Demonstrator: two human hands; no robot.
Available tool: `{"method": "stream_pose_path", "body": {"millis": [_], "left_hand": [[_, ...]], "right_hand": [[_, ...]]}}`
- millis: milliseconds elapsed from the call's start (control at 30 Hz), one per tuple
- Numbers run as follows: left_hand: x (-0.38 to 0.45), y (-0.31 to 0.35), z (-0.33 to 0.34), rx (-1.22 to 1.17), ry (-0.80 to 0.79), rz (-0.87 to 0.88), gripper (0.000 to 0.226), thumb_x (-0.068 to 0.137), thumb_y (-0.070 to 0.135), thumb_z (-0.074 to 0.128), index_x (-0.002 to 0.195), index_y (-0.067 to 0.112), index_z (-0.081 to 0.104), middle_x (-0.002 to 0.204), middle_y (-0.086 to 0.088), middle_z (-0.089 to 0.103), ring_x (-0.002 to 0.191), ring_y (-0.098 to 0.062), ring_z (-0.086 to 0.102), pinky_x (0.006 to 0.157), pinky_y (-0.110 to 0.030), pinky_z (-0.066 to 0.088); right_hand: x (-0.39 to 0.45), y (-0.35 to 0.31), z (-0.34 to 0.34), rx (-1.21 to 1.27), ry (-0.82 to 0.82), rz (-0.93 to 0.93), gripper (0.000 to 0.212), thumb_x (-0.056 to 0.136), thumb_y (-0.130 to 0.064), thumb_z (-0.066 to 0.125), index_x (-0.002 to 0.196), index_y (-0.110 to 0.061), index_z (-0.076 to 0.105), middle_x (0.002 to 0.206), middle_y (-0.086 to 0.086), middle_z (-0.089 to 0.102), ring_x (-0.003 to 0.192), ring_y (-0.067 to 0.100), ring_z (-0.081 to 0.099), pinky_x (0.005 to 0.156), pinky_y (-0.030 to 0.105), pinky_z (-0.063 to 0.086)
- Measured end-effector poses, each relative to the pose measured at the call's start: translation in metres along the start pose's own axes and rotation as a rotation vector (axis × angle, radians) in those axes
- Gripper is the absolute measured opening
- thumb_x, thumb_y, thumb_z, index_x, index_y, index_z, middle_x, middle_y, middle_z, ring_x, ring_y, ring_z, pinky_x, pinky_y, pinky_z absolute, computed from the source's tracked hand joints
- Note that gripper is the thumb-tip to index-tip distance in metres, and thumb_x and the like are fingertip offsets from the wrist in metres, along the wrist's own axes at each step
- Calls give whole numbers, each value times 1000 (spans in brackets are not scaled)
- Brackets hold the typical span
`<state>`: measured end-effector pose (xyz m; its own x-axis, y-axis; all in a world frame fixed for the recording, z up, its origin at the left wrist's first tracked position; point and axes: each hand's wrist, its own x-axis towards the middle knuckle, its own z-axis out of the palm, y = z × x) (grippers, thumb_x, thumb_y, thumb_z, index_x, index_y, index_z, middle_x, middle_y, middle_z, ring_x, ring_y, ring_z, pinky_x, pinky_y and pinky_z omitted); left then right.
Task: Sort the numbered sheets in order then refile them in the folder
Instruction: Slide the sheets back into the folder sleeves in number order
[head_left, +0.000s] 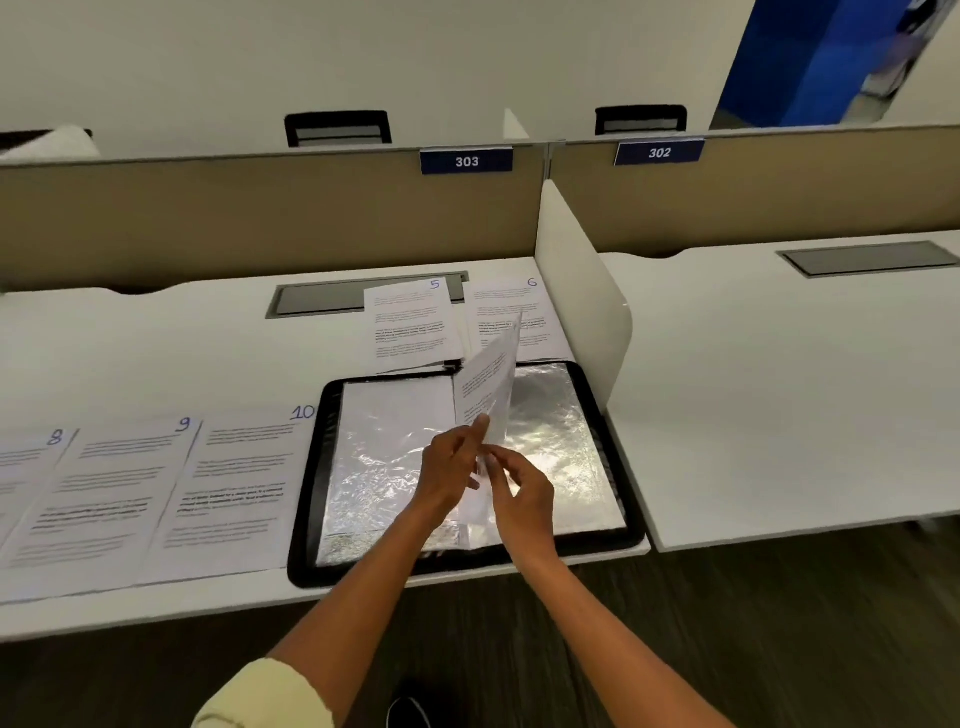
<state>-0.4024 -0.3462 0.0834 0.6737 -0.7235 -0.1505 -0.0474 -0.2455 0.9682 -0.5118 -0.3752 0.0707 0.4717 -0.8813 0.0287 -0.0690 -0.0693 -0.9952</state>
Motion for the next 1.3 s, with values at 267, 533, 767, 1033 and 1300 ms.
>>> {"method": "stream_pose_path", "body": {"millis": [267,533,767,1033,1300], "left_hand": [[-8,-17,-77,37,203,-37,20,93,21,65,80,7,70,71,-11,72,64,-26,70,56,-31,55],[-30,-67,-143,81,294,-241,28,86,14,74,106,-1,64,85,-15,71,64,-24,70,61,-33,60],[-49,-102,-172,186,313,-354,39,76,-1,79,111,6,63,91,-16,68,74,-29,70,68,-36,61],[-54,-126,-177,281,293,-366,35,82,-4,68,114,6,59,72,-15,68,61,-24,68,58,-33,58],[-47,-149,-179,504,247,-238,63,90,32,63,145,20,34,110,-5,64,97,-18,61,83,-34,52]], "right_hand": [[-10,2,35,-221,-338,-154,29,99,-23,59,129,-23,62,127,-9,63,110,-15,53,97,7,41],[8,44,48,-719,-605,62,62,102,-38,50,156,-27,24,165,3,14,151,24,15,122,38,19],[8,66,56,-962,-782,30,54,103,-31,48,154,-24,32,164,10,13,148,30,22,119,33,20],[-3,80,61,-1143,-723,-113,39,104,-29,42,143,-26,49,161,14,21,142,37,29,117,43,29],[14,86,61,-1149,-656,-134,48,100,-54,41,146,-40,41,156,-4,31,140,22,33,112,35,31]]}}
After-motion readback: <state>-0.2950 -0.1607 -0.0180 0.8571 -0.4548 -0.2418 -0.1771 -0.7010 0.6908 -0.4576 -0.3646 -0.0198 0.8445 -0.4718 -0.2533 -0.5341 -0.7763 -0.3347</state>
